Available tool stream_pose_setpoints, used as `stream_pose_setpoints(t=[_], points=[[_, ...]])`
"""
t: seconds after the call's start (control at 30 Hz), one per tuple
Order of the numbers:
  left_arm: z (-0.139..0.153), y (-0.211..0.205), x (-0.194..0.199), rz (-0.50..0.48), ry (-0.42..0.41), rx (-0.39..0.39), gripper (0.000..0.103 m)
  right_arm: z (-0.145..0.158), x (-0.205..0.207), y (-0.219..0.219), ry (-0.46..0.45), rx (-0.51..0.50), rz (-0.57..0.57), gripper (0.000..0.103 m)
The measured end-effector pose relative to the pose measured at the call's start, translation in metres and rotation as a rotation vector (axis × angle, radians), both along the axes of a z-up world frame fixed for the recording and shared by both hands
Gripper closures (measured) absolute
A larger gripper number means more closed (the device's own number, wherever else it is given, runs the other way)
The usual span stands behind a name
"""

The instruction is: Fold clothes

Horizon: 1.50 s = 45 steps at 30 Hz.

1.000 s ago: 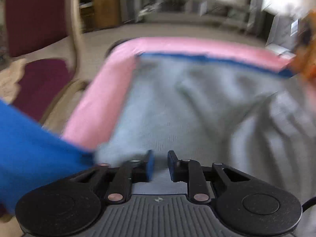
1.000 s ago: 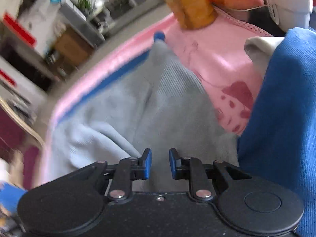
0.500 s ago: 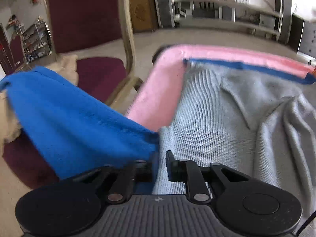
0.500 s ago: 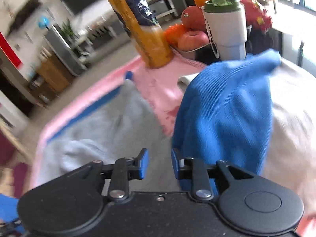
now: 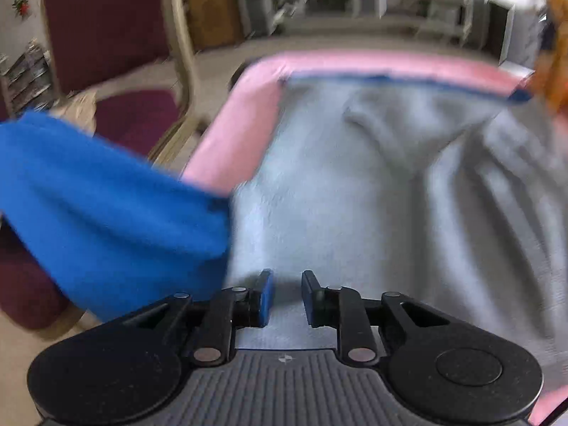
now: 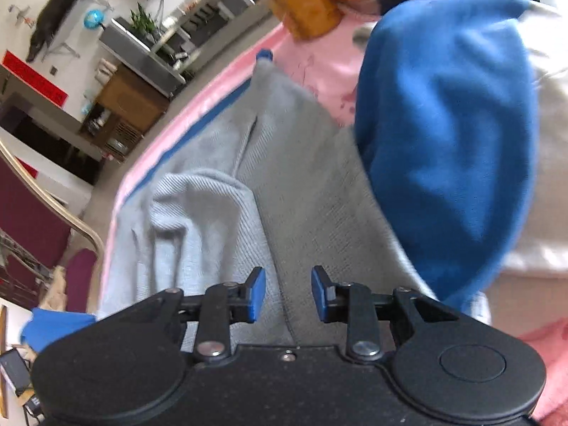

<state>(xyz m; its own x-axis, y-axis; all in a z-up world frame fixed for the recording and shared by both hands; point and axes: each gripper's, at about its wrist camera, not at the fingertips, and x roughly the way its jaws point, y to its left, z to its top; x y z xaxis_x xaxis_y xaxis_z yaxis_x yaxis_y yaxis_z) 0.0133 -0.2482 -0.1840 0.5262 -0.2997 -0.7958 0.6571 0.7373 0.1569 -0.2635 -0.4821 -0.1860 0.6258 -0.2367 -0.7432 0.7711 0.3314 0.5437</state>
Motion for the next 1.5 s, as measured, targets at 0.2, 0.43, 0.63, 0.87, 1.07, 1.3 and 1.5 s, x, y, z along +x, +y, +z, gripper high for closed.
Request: stream_pose_setpoints(t=[0.2,0.43,0.63,0.87,1.07,1.3,1.5], points=[[0.004,0.022,-0.007,0.004,0.041,0.039,0.080,-0.003,-0.011,0.011,0.208,-0.090,-0.018,0.103],[0.026,0.063,-0.016,0.093,0.078,-0.113,0.083,0.022,-0.057,0.027,0.136,-0.163,-0.078,0.091],[0.056,0.079,-0.048,-0.067,0.078,-0.348,0.082,0.051,-0.078,0.054,-0.048,-0.292,-0.030,0.085],[0.030,0.044,-0.080,-0.237,0.094,-0.172,0.073,0.030,-0.028,0.068,-0.012,-0.214,0.265,0.085],[0.007,0.032,-0.071,-0.166,0.066,-0.027,0.061,0.006,-0.018,0.068,0.216,-0.206,0.297,0.088],[0.024,0.043,-0.079,-0.156,0.034,-0.063,0.068,0.033,-0.051,0.067,0.090,-0.187,0.237,0.085],[0.072,0.042,-0.096,-0.183,0.072,-0.226,0.067,0.091,-0.120,0.031,-0.213,-0.158,-0.014,0.075]])
